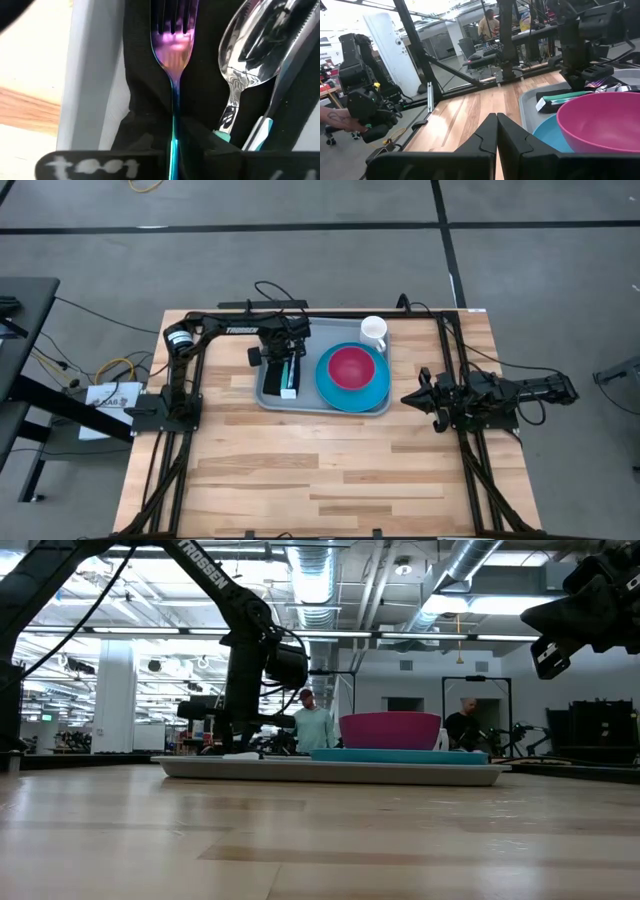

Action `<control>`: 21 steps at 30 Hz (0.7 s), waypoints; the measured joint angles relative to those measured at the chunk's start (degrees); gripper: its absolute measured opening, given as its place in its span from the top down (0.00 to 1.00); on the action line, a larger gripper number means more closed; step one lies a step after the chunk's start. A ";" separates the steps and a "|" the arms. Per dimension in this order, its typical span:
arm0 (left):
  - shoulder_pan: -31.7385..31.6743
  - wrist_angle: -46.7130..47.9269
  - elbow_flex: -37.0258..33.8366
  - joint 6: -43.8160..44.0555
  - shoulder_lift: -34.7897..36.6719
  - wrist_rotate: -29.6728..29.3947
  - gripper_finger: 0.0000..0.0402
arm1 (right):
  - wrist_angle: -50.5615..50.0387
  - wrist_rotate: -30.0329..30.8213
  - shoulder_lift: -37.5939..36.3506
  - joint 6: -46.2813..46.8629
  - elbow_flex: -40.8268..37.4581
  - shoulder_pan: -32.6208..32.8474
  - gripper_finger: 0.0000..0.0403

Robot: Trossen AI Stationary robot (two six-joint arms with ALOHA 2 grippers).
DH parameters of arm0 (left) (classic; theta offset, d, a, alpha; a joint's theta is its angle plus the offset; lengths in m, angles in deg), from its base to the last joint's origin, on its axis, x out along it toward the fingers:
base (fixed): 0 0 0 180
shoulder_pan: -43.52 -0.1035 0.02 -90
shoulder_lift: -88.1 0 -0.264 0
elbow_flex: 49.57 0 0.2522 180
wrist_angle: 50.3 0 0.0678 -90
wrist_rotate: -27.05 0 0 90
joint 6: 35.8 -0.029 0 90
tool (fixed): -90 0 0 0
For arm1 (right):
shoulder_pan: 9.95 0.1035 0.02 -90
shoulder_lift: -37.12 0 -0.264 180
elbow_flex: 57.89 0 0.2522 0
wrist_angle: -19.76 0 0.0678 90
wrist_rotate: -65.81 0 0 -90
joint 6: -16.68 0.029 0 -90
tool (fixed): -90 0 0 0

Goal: Set up tray
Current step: Adjust the blue fork on top of the black napkin

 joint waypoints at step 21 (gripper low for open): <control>-0.05 0.50 0.03 -2.09 0.00 1.52 0.71 | -0.01 0.00 0.00 0.02 -0.01 0.00 1.00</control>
